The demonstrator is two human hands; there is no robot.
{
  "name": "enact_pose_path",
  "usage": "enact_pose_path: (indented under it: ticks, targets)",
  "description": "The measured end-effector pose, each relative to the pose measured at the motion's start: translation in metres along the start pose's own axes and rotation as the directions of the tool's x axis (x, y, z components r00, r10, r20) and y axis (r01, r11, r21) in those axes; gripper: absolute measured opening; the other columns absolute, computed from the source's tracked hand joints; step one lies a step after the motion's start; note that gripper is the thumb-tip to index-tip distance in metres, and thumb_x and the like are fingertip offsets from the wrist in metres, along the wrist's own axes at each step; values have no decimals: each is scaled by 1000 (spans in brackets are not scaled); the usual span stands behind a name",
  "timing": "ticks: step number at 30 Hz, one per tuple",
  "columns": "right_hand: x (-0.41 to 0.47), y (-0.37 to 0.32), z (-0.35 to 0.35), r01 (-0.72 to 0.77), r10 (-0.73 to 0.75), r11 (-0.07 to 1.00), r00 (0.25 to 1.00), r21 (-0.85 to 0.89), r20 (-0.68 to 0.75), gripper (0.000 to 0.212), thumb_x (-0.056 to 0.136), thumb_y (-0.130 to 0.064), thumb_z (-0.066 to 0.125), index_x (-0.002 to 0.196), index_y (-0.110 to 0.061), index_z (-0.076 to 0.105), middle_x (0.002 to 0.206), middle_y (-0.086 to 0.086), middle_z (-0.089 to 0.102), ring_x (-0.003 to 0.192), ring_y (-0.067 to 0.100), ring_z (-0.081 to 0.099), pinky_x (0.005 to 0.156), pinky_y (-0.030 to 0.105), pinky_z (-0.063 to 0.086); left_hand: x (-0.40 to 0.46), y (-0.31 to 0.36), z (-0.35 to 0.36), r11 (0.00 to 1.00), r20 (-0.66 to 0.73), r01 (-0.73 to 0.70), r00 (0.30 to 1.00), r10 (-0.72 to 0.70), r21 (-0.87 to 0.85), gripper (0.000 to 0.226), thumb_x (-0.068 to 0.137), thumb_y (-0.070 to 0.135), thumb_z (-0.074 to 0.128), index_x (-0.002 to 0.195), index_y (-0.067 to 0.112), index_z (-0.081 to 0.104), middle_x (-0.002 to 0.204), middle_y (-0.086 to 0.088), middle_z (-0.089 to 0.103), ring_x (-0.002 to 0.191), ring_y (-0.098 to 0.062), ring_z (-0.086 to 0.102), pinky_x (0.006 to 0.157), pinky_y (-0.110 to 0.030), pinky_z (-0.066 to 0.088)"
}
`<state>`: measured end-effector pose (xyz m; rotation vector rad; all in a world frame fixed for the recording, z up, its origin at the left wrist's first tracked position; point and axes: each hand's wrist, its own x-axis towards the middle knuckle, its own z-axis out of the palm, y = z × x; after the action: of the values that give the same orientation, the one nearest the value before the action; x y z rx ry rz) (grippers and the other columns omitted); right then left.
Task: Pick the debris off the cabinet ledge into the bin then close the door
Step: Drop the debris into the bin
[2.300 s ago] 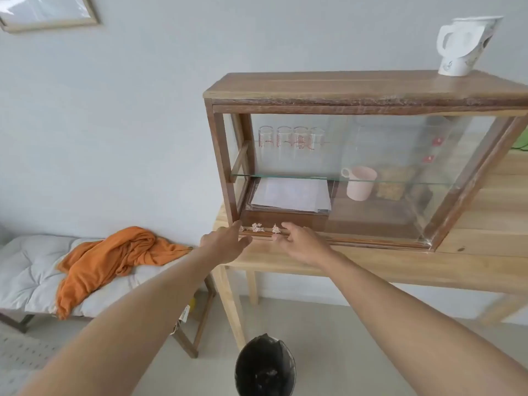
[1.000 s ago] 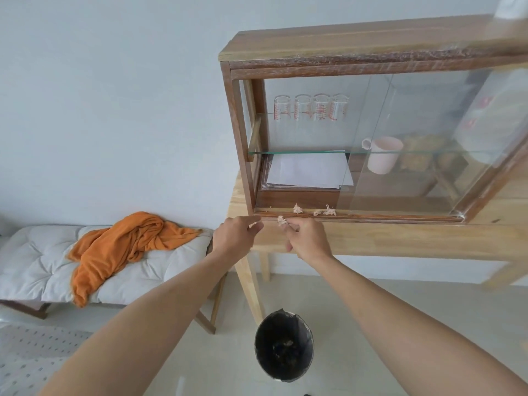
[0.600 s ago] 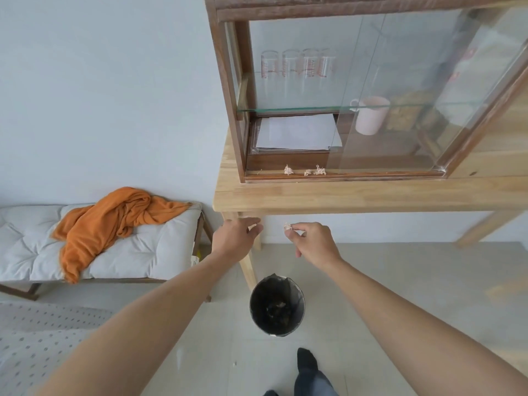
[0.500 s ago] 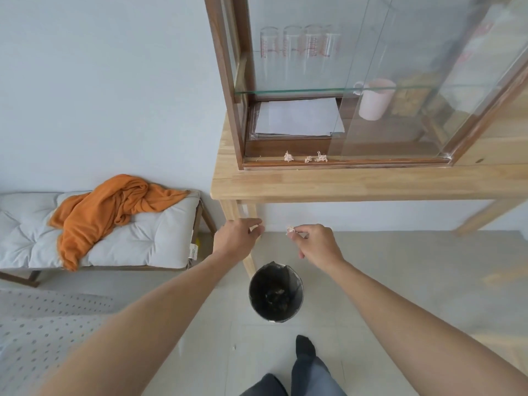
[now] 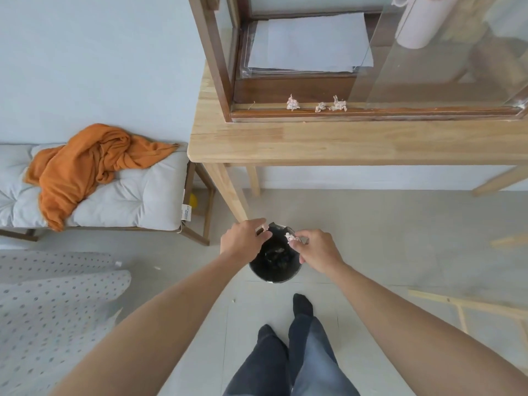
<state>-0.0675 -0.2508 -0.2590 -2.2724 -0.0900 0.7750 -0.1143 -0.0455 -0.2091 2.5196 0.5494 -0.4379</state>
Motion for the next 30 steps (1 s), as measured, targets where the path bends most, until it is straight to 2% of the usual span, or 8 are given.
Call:
enact_pose_path:
  ticks: [2,4,8,11,15,21,27,30]
  targets:
    - [3,0,-2,-6,6,1000,1000,-12,-2,36,100,-39,72,132,-22,76,58,0,76,41,-4,61,61,28,51,5,0,2,1000,8,9,1000,-9,4,45,102,54,64,146,42,62,122,-1,78,106,-29,75,91,-47,63]
    - [5,-3,-7,1,-2,1000,1000,-28,-20,36,100,-37,71,129,-16,75,60,3,78,41,-2,60,71,35,60,8,-2,-1,1000,3,16,1000,-16,1,49,102,56,63,148,42,60,121,-1,78,107,-29,74,92,-48,62]
    - [1,-16,-22,45,-45,999,997,-12,-69,45,102,-37,70,144,-19,69,59,-1,75,54,-1,62,95,40,61,7,-4,-20,1000,-26,1,1000,-2,-17,48,103,54,63,148,38,62,105,0,80,98,-23,74,83,-38,60]
    - [-8,-35,-35,102,-101,995,987,2,-123,45,103,-37,71,144,-20,70,56,-4,74,46,-6,62,92,36,62,0,0,-42,999,-57,-33,998,31,-27,47,105,51,62,149,36,61,106,1,78,89,-17,69,64,-24,50]
    - [-26,-60,-53,169,-161,985,971,30,-176,45,103,-38,72,144,-20,70,59,0,77,42,-6,60,89,36,62,-11,11,-75,995,-113,-97,989,94,-27,48,105,50,62,151,35,59,91,8,71,82,-15,66,60,-26,46]
    - [-50,-98,-83,244,-229,969,938,29,-262,44,102,-44,70,142,-26,71,59,-4,76,53,0,64,71,28,52,-26,30,-121,984,-215,-177,962,170,-17,49,104,53,62,150,36,60,85,10,66,82,-16,65,69,-31,51]
    - [-59,-123,-112,300,-273,953,903,33,-331,42,102,-47,69,139,-28,72,61,-8,78,60,2,67,83,35,61,-32,54,-156,971,-294,-238,929,224,-13,49,104,51,63,150,35,60,87,9,67,98,-23,70,80,-39,59]
    - [-56,-133,-127,318,-285,948,886,31,-365,39,101,-47,68,136,-31,74,61,-10,77,58,2,66,74,33,59,-29,66,-168,967,-315,-252,920,233,-21,49,104,53,62,150,37,60,82,11,67,103,-25,70,85,-42,59]
